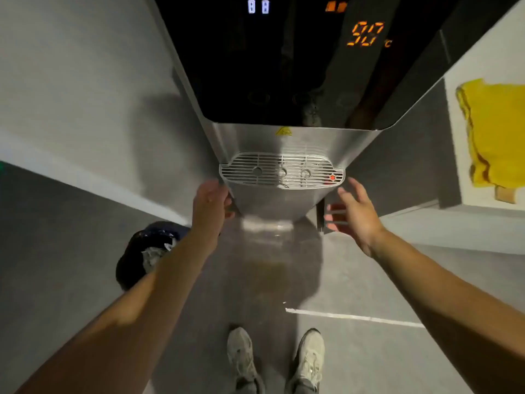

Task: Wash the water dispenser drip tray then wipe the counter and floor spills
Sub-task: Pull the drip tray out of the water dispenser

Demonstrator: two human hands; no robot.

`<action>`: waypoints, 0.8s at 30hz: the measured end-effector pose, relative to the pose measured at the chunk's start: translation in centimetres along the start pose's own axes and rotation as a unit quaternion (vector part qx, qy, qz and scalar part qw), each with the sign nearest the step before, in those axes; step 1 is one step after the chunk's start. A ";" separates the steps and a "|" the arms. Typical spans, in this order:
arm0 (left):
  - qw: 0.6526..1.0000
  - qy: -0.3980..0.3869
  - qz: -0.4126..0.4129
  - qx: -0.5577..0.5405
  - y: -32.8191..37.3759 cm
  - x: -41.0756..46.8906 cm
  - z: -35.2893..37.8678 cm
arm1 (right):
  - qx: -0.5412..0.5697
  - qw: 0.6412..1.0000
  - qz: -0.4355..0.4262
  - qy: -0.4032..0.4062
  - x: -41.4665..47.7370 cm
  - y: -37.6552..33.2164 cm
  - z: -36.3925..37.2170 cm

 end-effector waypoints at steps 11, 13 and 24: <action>0.997 0.019 0.054 0.044 -2.1 4.6 3.2 | -0.038 0.999 0.037 0.000 6.9 0.4 2.1; 0.995 0.022 0.067 0.065 -2.1 4.2 3.0 | -0.012 1.000 0.024 0.001 6.7 0.6 2.5; 0.998 0.008 0.048 0.026 -1.4 1.8 2.1 | 0.049 0.998 0.001 0.030 5.5 2.8 3.1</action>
Point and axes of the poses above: each hand's wrist, its own x-axis towards the middle knuckle, its own z-axis out of the palm, y = z × x, the point moved 5 cm from there along x, towards the middle knuckle, and after that the axes turned 13 degrees about z, right-handed, at the moved point
